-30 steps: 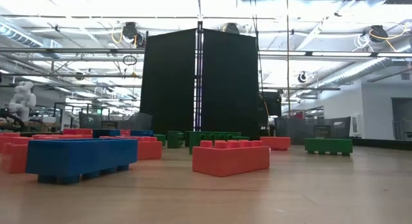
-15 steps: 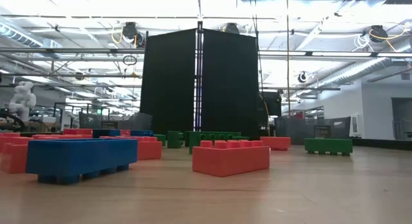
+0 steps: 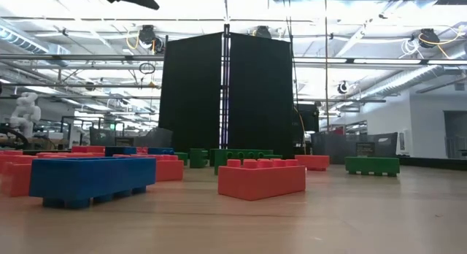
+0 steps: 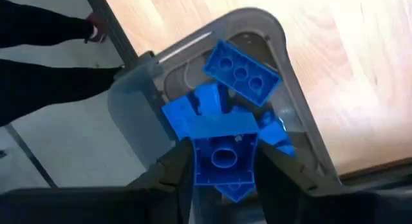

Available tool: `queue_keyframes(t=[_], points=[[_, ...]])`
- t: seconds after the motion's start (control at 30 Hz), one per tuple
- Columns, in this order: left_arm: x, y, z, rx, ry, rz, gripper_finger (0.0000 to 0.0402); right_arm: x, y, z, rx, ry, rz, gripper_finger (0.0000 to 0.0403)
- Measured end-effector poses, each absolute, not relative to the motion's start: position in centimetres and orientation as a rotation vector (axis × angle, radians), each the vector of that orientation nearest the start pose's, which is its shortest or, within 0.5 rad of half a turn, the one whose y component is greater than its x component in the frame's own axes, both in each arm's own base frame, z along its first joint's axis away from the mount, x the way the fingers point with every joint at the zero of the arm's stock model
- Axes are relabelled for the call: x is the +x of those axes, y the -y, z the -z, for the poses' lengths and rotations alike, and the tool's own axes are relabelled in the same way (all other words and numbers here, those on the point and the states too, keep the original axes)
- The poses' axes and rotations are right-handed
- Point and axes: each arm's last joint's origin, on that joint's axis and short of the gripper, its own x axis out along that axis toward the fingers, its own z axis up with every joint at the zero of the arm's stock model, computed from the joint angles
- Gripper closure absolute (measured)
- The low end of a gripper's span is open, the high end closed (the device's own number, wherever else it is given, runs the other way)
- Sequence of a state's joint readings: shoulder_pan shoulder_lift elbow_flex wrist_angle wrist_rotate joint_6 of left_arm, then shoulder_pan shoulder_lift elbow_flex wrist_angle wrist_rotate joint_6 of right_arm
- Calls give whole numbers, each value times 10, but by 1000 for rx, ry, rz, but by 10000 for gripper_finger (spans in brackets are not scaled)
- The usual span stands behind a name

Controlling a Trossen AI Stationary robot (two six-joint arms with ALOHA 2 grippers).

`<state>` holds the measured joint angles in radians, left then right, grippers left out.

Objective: Sort blocks
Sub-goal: Put the blue game piece into the bottom black bin

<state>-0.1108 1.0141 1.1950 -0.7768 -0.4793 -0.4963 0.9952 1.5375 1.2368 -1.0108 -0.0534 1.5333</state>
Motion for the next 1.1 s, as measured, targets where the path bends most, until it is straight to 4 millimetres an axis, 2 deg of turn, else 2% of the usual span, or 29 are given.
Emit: queue_keyframes(t=[0.17, 0.4, 0.6, 0.7, 0.87, 1.03, 1.1], points=[[190, 8, -365, -337, -502, -511, 49, 155, -242, -255, 614, -1491, 201, 261], [191, 8, -361, -349, -530, -520, 49, 154, -241, -254, 585, -1495, 185, 219], [193, 8, -360, -350, -538, -512, 49, 154, -240, -253, 542, -1482, 173, 203], [199, 11, -355, -301, -594, -446, 49, 154, -238, -253, 512, -1456, 196, 197], [221, 17, -335, -172, -767, -303, 49, 152, -234, -252, 475, -1456, 236, 195], [235, 28, -299, 9, -1063, -234, 49, 152, -233, -252, 466, -1452, 245, 195], [237, 36, -284, 79, -1125, -186, 49, 152, -232, -251, 459, -1453, 253, 195]])
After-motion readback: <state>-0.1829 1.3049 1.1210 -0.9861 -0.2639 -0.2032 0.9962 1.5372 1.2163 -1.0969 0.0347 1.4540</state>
